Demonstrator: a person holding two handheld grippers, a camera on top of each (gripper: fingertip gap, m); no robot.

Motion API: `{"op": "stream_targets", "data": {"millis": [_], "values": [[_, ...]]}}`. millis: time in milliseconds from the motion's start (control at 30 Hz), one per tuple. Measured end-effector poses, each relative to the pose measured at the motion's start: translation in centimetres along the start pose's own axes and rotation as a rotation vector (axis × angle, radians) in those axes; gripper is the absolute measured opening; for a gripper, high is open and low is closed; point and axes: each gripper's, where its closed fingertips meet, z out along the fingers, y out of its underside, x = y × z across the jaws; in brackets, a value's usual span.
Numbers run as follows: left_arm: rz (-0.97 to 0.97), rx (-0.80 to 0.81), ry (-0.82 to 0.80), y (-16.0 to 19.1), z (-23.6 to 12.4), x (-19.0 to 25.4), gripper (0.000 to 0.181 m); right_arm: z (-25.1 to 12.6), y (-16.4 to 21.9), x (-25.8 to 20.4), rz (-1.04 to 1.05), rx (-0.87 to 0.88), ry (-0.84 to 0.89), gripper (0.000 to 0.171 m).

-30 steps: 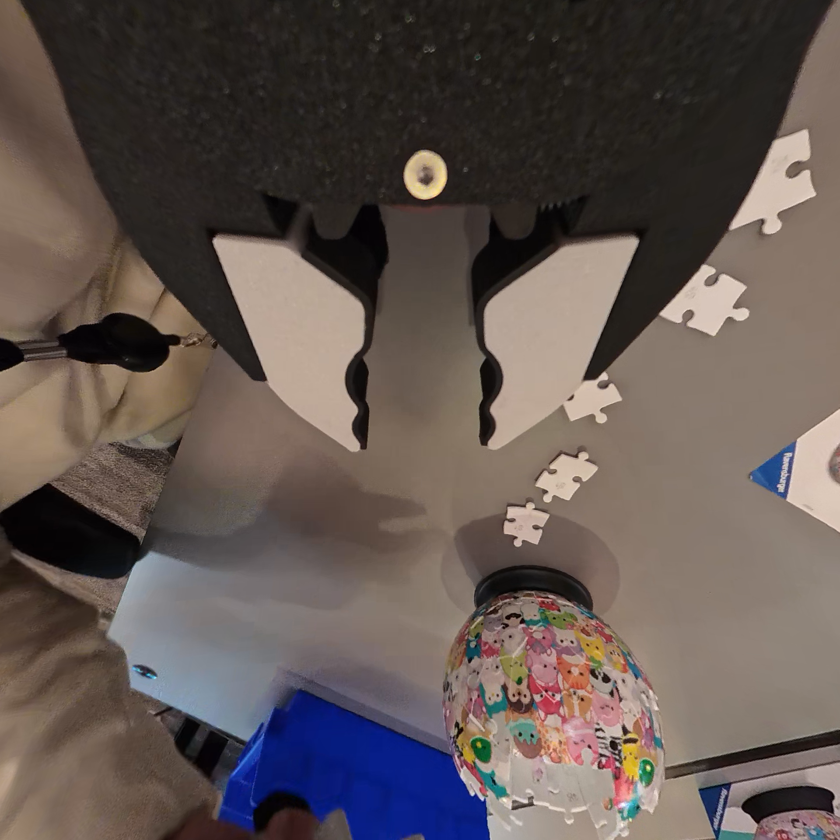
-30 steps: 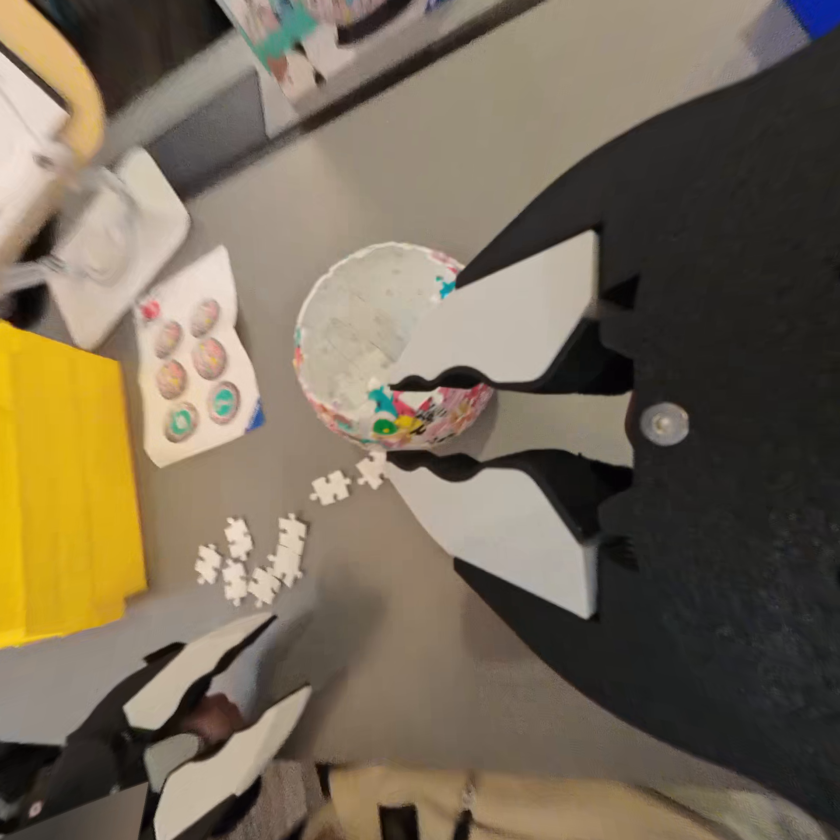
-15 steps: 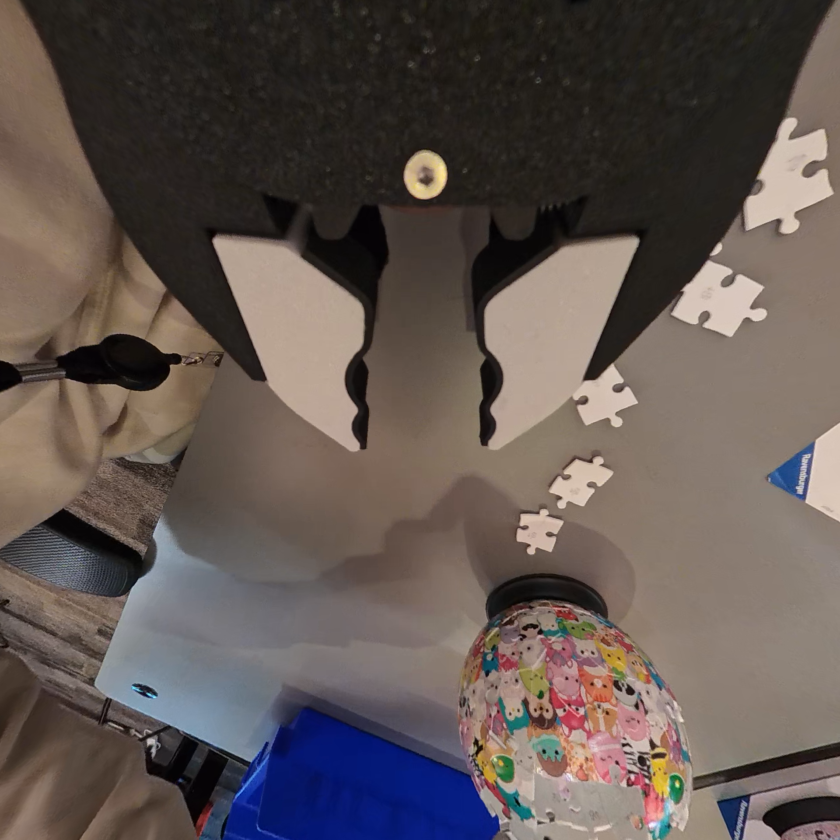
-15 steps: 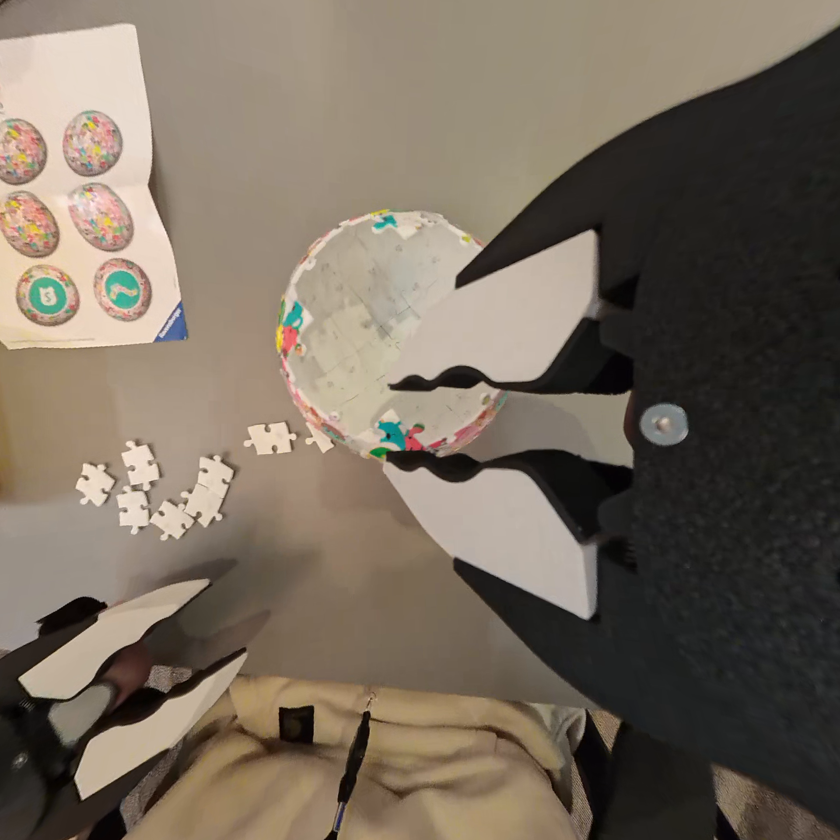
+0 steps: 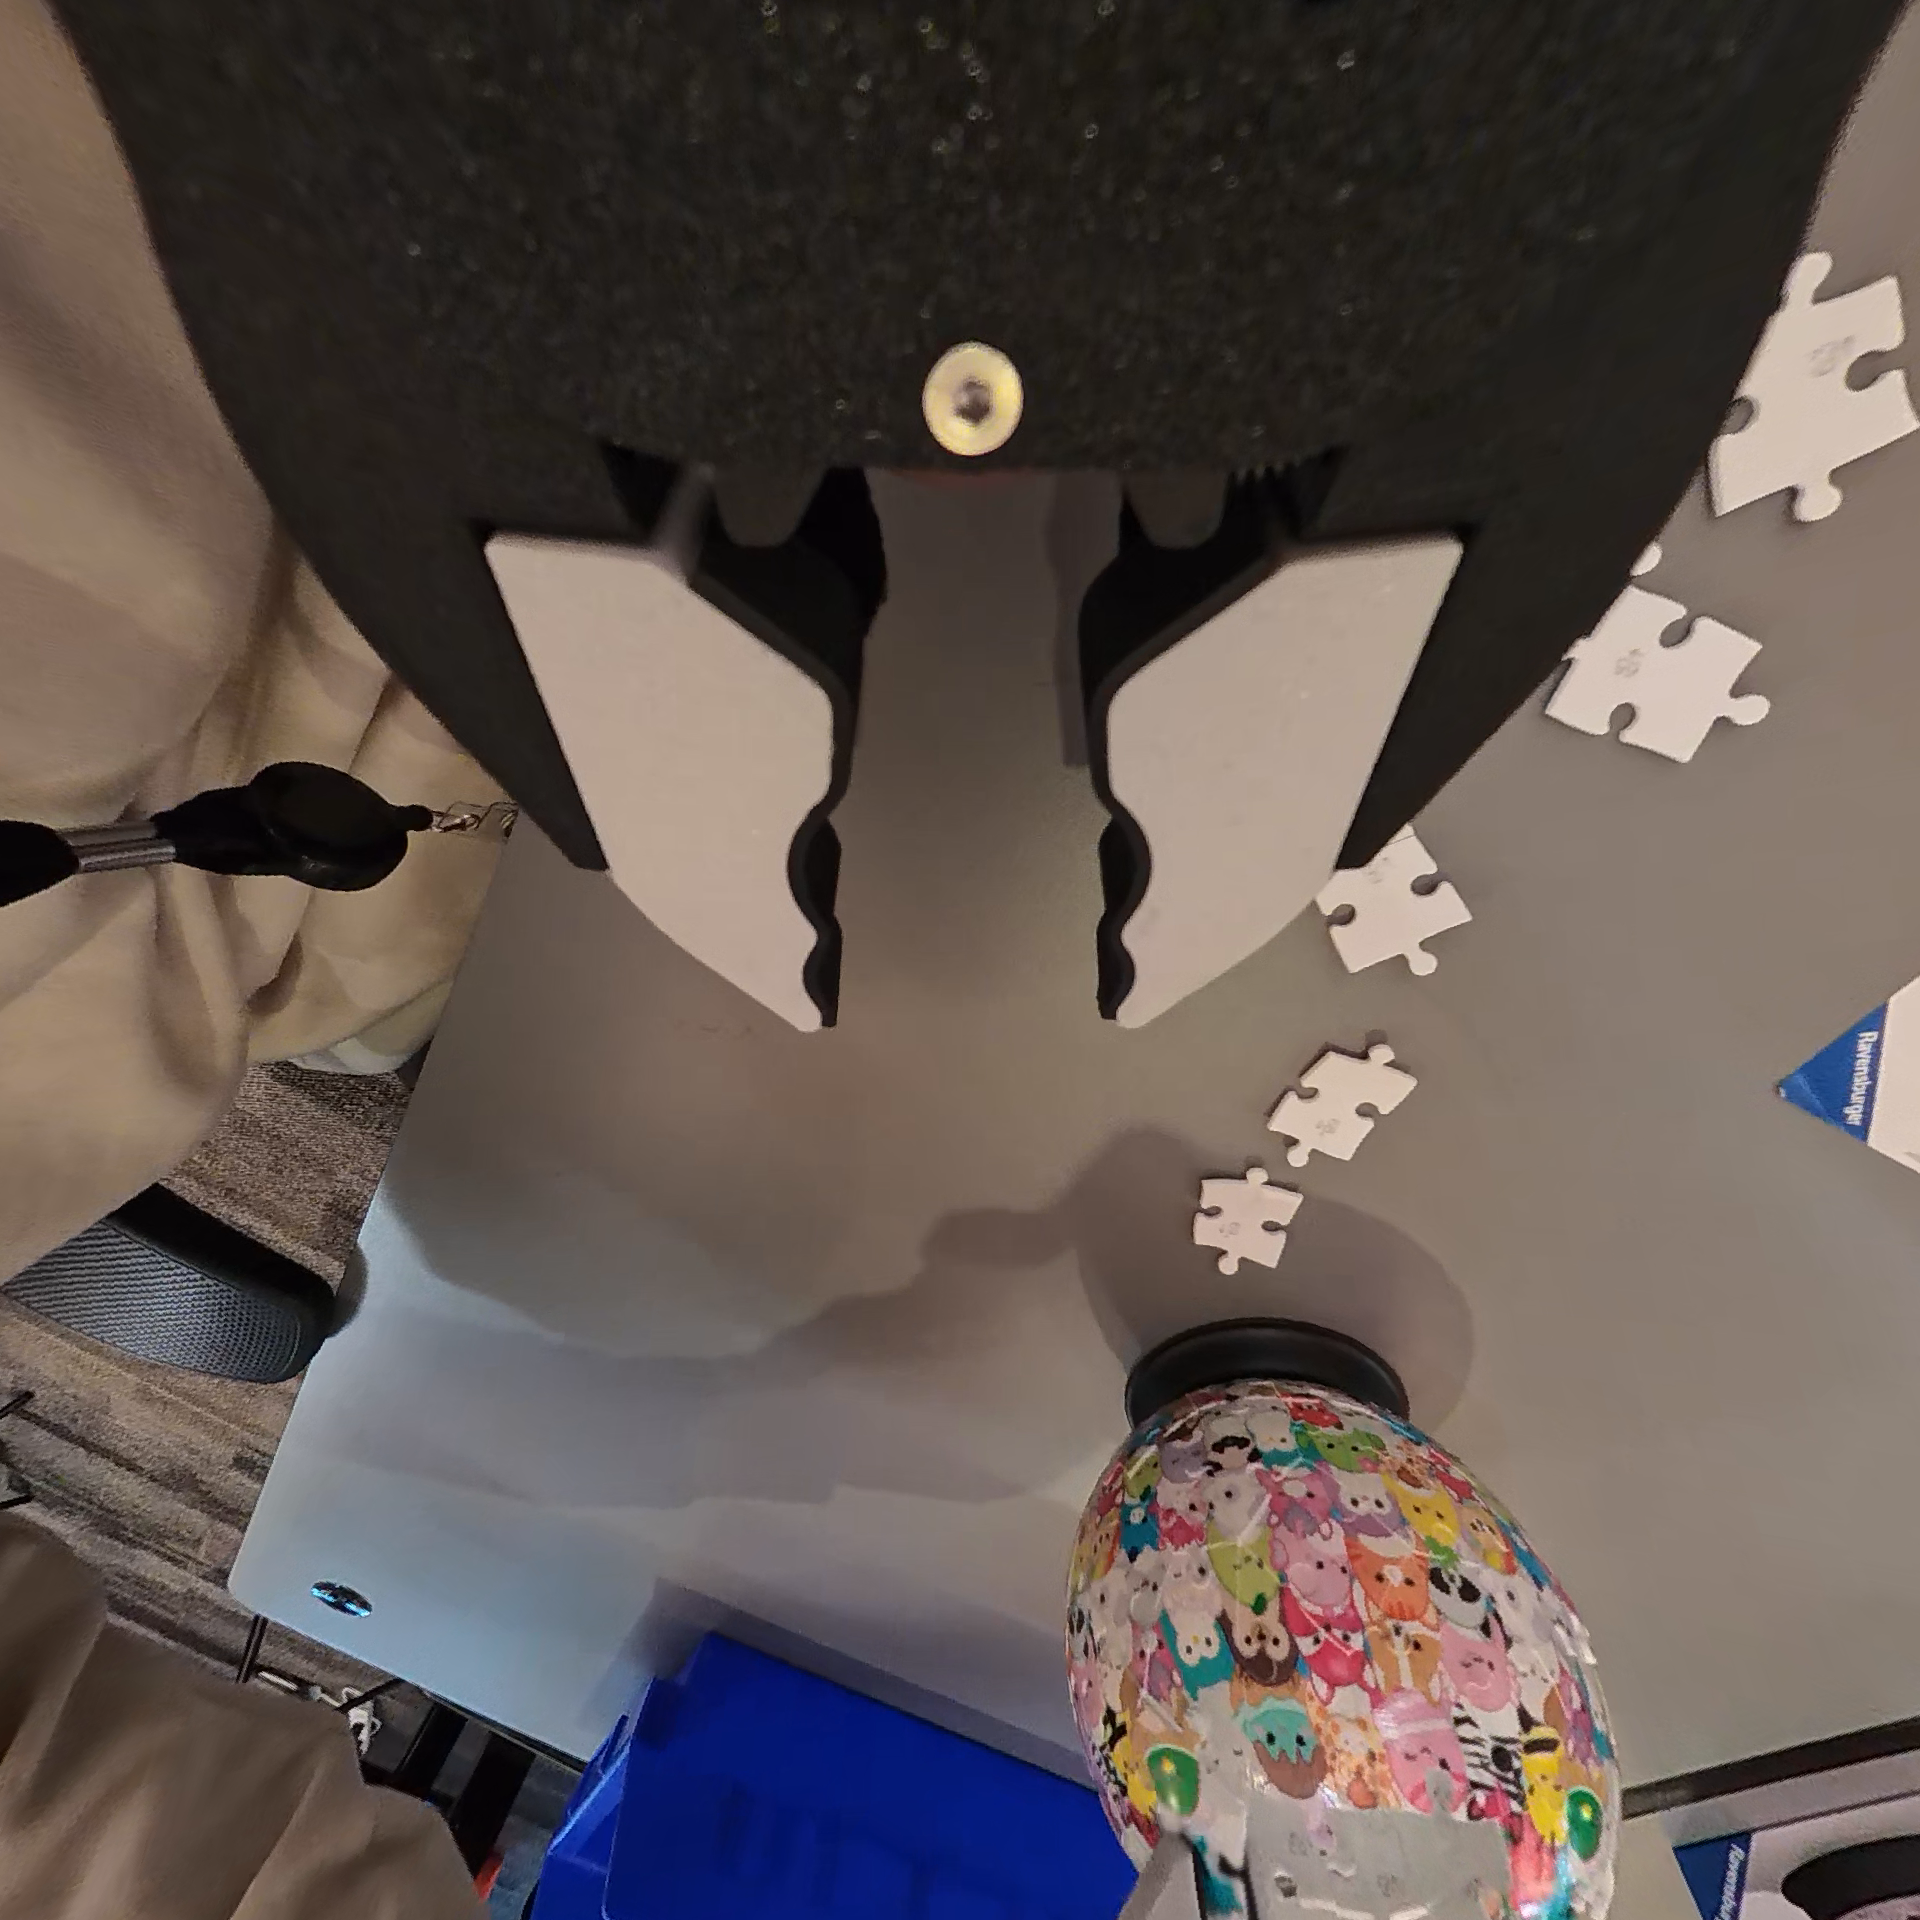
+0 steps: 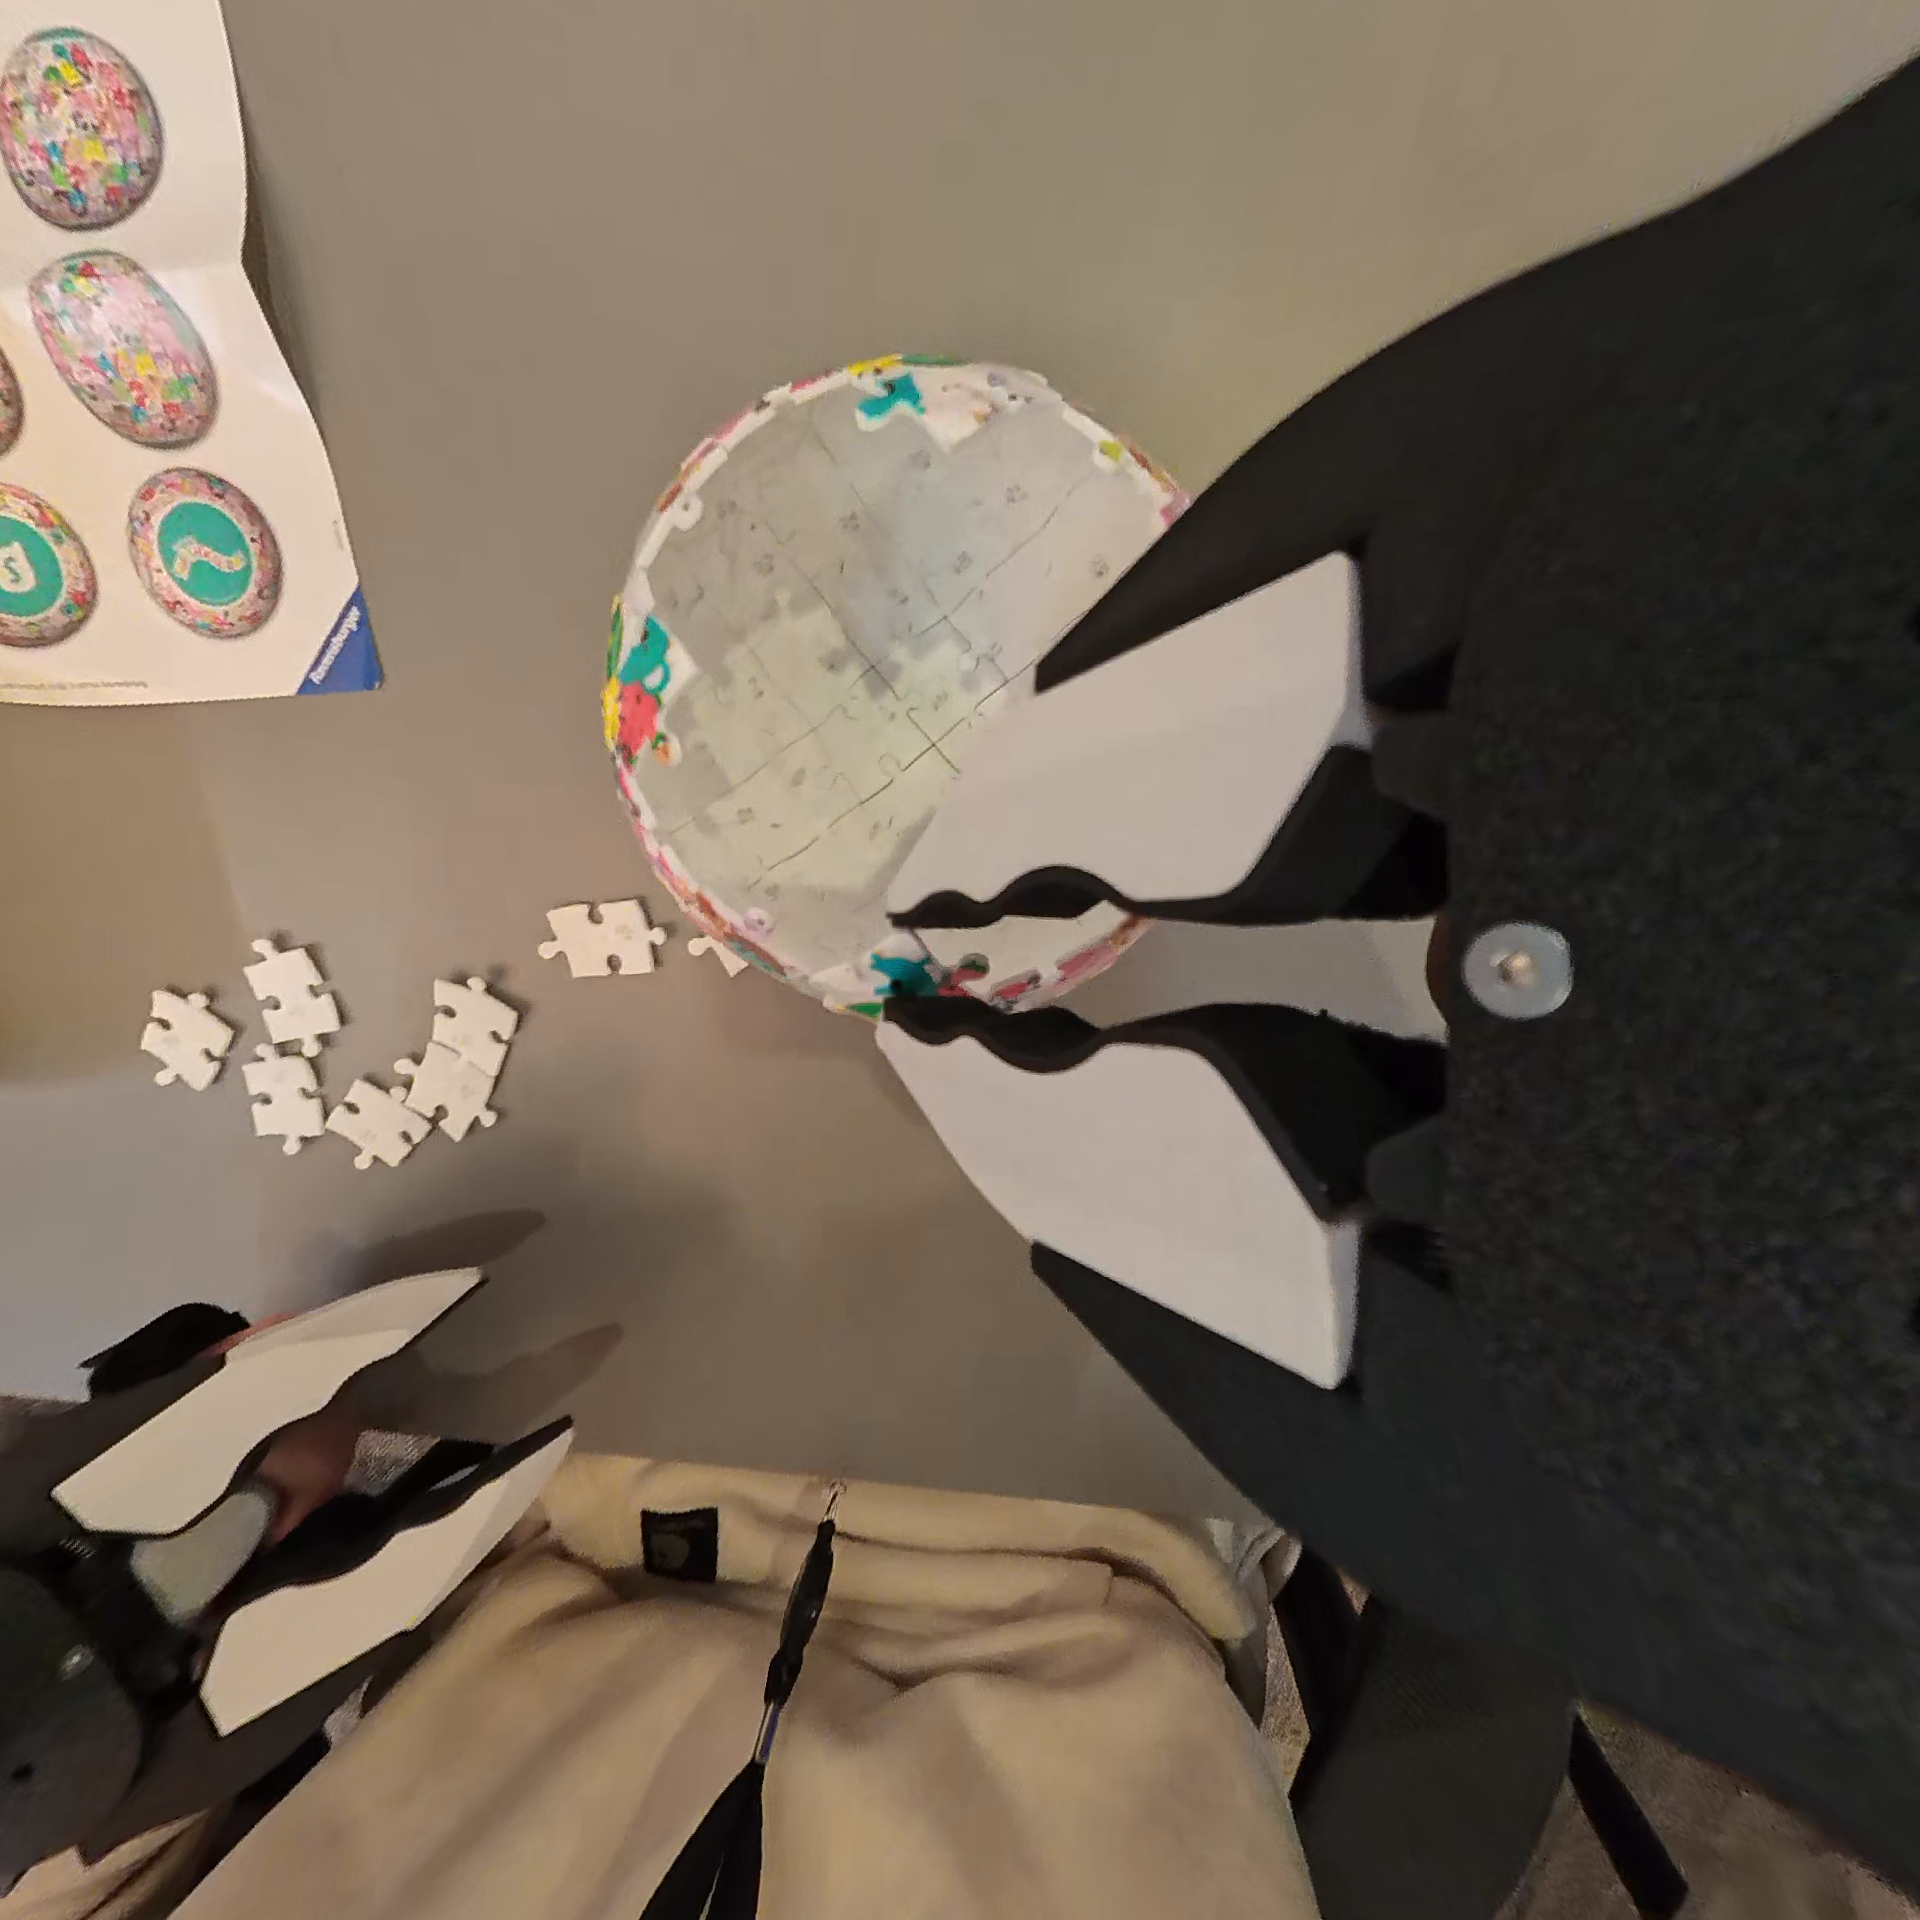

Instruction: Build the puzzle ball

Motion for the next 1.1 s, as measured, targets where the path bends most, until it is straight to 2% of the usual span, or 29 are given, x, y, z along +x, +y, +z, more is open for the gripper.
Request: {"op": "stream_targets", "data": {"millis": [667, 1100], "values": [[-0.002, 0.001, 0.012, -0.07, 0.15, 0.37, 0.047, 0.06, -0.13, 0.27, 0.033, -0.037, -0.024, 0.010], [0.005, 0.002, 0.008, -0.10, 0.09, 0.46, 0.047, -0.09, 0.08, 0.42, 0.000, -0.104, 0.051, 0.011]]}}
